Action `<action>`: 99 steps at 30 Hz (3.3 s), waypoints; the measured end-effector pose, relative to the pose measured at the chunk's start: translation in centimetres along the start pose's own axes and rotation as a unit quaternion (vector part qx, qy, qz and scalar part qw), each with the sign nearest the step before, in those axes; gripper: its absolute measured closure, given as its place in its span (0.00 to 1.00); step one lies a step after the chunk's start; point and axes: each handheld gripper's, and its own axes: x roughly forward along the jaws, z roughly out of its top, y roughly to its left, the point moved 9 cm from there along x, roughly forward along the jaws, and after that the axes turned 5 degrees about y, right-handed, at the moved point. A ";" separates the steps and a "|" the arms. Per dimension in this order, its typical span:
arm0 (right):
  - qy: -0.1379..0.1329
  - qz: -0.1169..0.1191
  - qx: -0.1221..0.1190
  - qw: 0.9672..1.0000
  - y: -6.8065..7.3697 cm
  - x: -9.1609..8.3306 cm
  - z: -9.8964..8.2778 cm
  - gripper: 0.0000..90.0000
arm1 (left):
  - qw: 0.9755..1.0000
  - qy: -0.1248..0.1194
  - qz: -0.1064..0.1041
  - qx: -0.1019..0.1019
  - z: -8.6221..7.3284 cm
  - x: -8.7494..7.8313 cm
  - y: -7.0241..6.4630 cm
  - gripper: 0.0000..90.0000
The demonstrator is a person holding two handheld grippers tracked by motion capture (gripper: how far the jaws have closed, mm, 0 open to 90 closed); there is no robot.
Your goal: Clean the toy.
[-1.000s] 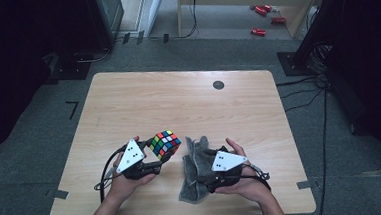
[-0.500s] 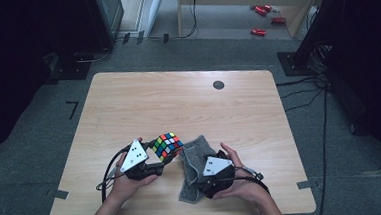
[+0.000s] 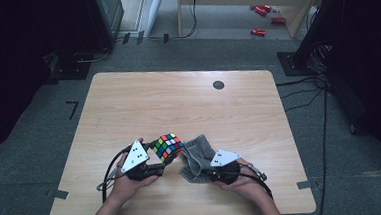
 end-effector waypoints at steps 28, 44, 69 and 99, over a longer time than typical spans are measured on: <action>-0.247 -0.001 0.147 0.958 3.6 -8.3 11.0 0.84 | 0.997 -0.020 -0.034 0.063 1.3 0.7 -5.2 0.38; -0.255 -0.044 0.174 0.950 1.9 -9.8 10.8 0.84 | 0.998 -0.023 -0.024 0.047 1.4 0.5 -4.2 0.38; -0.269 -0.033 0.128 0.954 4.7 -10.0 12.6 0.84 | 0.996 -0.067 -0.044 0.048 3.0 -1.1 -4.9 0.38; -0.230 -0.054 0.235 0.943 0.6 -7.7 8.9 0.83 | 0.996 -0.082 -0.038 0.018 3.1 -1.9 -2.8 0.38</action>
